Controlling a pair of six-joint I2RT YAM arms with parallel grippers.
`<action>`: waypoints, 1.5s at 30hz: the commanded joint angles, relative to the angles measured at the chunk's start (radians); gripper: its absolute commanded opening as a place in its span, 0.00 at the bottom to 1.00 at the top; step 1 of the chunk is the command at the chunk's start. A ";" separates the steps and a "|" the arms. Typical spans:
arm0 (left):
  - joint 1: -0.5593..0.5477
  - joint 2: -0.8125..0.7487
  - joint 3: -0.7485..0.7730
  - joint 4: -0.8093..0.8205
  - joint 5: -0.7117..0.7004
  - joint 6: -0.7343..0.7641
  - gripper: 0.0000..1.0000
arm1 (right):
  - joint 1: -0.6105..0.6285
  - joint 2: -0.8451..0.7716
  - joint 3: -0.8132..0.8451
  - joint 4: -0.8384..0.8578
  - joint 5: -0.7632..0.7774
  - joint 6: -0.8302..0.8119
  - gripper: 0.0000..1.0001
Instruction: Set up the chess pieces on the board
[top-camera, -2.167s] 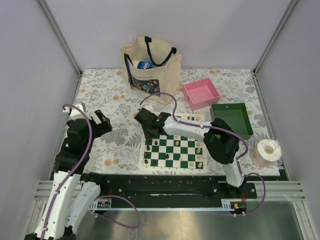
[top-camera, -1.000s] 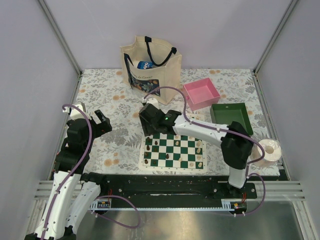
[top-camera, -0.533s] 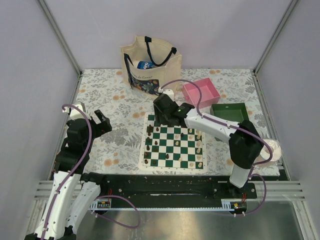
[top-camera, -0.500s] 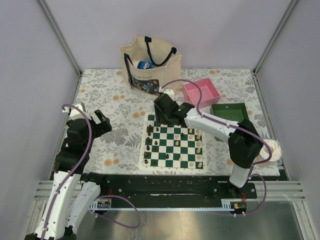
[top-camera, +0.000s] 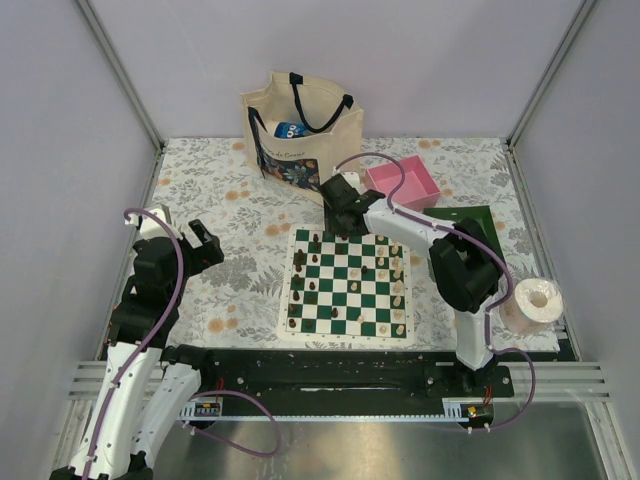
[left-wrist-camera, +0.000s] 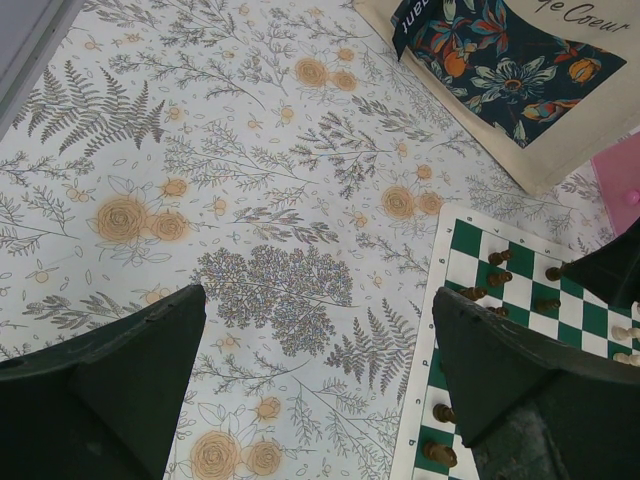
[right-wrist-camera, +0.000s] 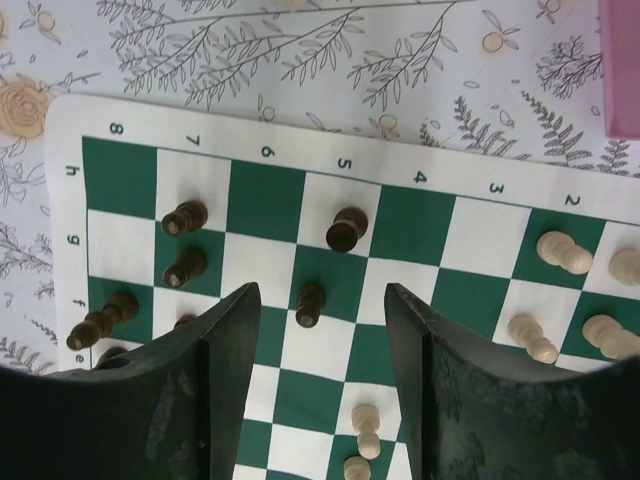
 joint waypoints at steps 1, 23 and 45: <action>0.009 0.003 -0.006 0.061 0.017 -0.002 0.99 | -0.028 0.040 0.084 -0.031 0.022 -0.032 0.62; 0.013 0.002 -0.008 0.061 0.020 -0.002 0.99 | -0.054 0.143 0.158 -0.057 0.022 -0.065 0.47; 0.015 0.003 -0.008 0.062 0.028 -0.002 0.99 | -0.052 0.097 0.196 -0.077 -0.004 -0.096 0.20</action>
